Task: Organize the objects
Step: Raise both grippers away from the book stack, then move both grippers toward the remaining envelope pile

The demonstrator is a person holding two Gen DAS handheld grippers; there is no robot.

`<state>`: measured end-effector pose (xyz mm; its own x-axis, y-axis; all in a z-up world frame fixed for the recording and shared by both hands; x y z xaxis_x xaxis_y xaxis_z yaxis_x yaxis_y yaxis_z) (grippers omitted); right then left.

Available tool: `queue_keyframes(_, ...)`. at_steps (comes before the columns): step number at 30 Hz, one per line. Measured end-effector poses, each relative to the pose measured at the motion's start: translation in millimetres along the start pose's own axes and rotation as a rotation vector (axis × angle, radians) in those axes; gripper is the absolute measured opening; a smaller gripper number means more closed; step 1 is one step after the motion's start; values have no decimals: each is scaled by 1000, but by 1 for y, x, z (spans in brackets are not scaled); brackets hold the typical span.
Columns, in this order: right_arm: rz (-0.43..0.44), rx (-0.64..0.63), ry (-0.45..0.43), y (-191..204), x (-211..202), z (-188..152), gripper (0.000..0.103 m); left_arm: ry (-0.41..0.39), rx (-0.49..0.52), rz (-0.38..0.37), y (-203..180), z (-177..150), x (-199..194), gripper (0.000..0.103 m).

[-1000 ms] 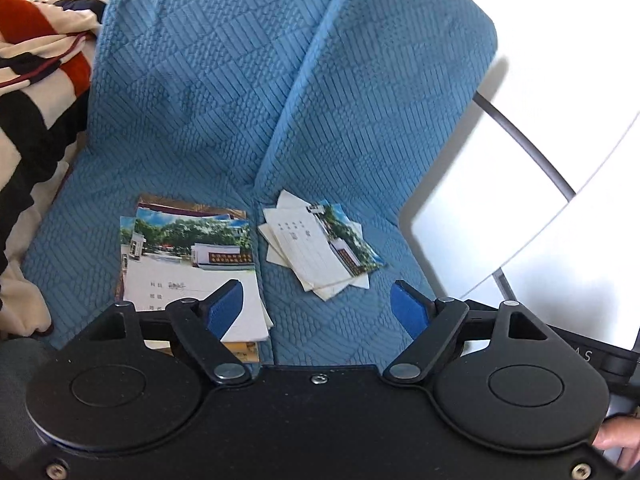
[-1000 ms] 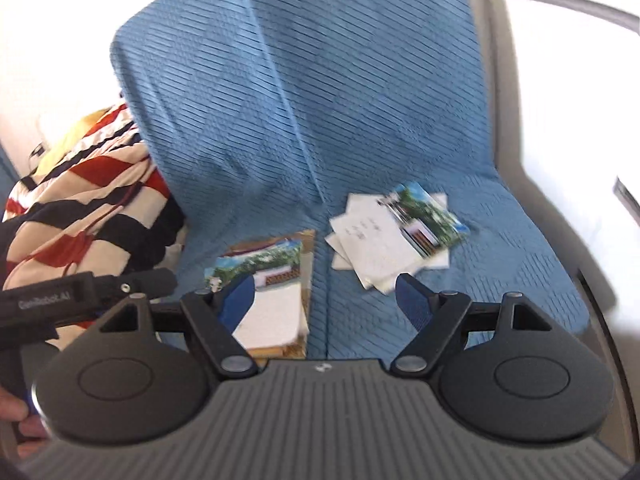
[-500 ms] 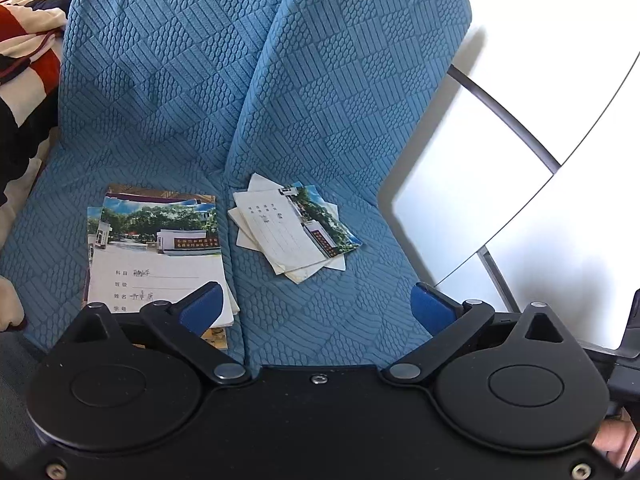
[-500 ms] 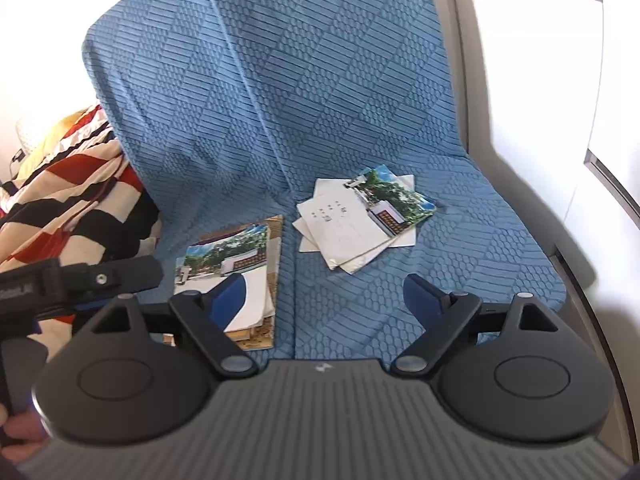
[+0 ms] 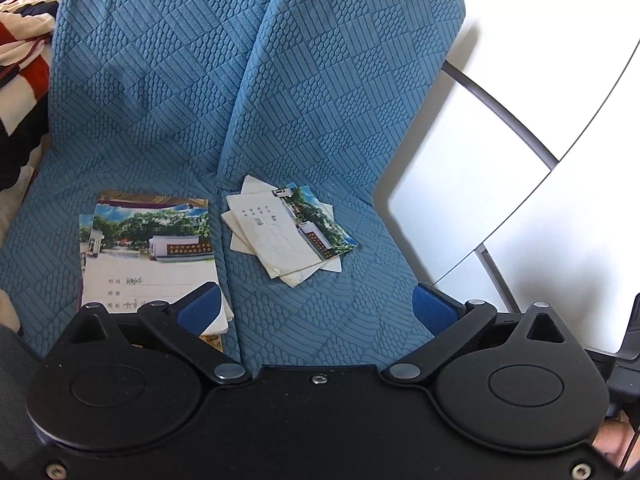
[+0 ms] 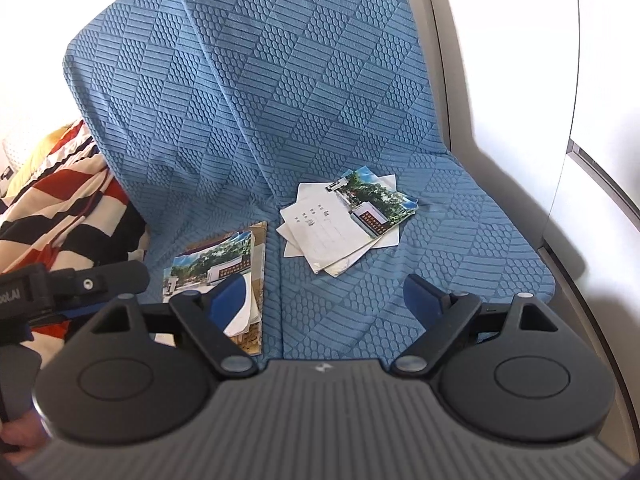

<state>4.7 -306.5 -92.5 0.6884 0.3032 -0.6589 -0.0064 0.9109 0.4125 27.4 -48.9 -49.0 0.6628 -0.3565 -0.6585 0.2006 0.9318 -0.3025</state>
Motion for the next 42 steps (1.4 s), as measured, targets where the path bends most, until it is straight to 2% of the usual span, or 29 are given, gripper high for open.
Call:
queue_keyframes(5, 14, 23, 14, -2, 12, 0, 88, -13, 41, 5, 2, 5, 7, 102)
queue_keyframes(9, 5, 33, 52, 3, 27, 0, 87, -40, 25, 5, 11, 10, 11, 102)
queue_keyframes(21, -15, 11, 45, 24, 54, 1, 87, -101, 10, -36, 39, 32, 34, 102)
queue_keyframes(25, -14, -1, 46, 29, 65, 4, 87, -97, 22, -19, 47, 35, 46, 102)
queue_keyframes(30, -25, 10, 54, 26, 81, 5, 87, -71, -17, 18, 61, 32, 75, 102)
queue_keyframes(35, -47, -5, 44, 23, 94, 2, 87, -151, 14, 8, 69, 25, 92, 102)
queue_keyframes(42, -52, -14, 39, 12, 117, -8, 87, -140, 18, 31, 76, 23, 118, 102)
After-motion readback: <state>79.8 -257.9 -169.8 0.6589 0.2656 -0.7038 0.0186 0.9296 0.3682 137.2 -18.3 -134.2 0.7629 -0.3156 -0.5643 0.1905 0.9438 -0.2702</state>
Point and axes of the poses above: each gripper's, at about its wrist camera, not at the fingertips, and x roughly the way its jaws point, y to its left, z to its top, the point moved 1 cm from there along x, roughly the way its jaws point, and after that the axes turned 9 degrees about x, right-handed, at the moved point
